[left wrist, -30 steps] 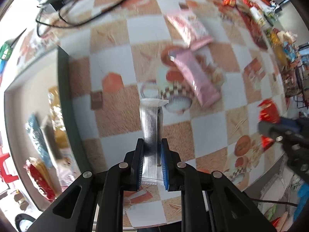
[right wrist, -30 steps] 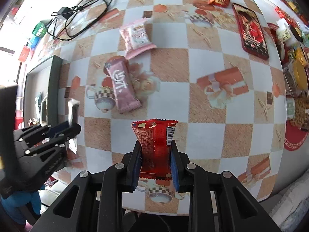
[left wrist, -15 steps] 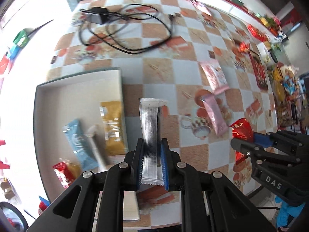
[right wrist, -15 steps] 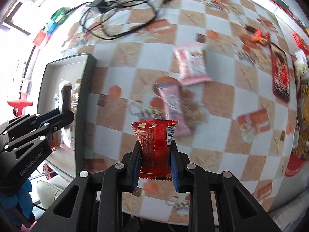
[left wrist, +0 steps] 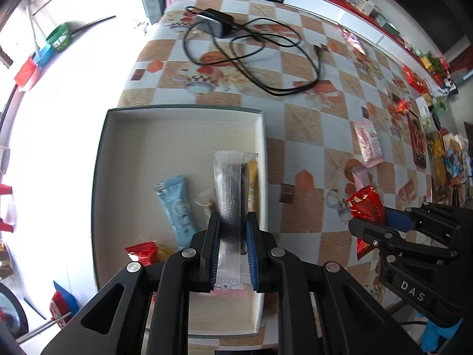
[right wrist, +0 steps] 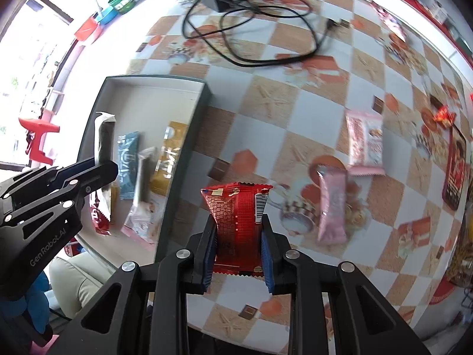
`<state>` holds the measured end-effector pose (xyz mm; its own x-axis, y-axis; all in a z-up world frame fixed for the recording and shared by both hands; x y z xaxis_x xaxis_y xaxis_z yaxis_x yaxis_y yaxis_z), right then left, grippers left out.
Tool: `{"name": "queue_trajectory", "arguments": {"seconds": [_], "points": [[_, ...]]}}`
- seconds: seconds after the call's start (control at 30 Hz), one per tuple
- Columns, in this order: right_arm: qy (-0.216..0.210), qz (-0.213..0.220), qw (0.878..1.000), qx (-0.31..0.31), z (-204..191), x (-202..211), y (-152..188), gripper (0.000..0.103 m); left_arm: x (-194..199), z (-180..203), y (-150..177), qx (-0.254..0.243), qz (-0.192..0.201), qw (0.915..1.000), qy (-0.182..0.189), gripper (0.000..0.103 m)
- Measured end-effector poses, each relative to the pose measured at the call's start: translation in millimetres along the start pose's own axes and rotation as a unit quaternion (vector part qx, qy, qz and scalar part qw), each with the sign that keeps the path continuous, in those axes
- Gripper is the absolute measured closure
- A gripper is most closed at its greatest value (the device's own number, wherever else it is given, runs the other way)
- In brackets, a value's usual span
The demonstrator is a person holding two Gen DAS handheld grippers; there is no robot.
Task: Organize snacks
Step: 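Carry the stick packet with left while right carries the red wafer over the white tray, then open both grippers to drop the stick packet and red wafer into the tray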
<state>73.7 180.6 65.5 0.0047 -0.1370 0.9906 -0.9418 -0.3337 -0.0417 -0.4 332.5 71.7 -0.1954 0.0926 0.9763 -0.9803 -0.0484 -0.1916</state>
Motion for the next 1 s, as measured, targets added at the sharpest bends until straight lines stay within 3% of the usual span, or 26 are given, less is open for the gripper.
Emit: {"name": "queue_trajectory", "arguments": {"seconds": [0.6, 0.87, 0.97, 1.0], "points": [[-0.021, -0.023, 0.998, 0.052, -81.6, -27.7, -28.2, 0.075, -10.0, -57.0, 12.5, 0.042, -0.012, 0.999, -0.011, 0.085], [-0.038, -0.04, 0.998, 0.043, -102.1, -43.3, -45.2, 0.075, -26.6, -68.3, 23.9, 0.051, -0.035, 0.998, -0.013, 0.084], [-0.04, -0.047, 0.997, 0.04, -105.8, -47.5, -48.3, 0.075, -31.1, -68.8, 28.1, 0.051, -0.042, 0.9977, -0.015, 0.078], [-0.04, -0.052, 0.997, 0.04, -107.1, -49.2, -48.6, 0.075, -32.3, -68.8, 29.6, 0.051, -0.046, 0.9975, -0.018, 0.068]]}}
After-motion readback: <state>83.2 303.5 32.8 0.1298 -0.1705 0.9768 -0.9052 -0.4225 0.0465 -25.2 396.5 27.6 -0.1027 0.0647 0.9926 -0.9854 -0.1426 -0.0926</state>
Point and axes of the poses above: each gripper's, at about its wrist camera, not at the fingertips, and x roughly against the way its jaws point, z to its right, y to its underside, the point moved 2 cm from there along -x, roughly the way its jaws point, and after that the axes turned 4 degrees about -x, right-handed, at the moved point
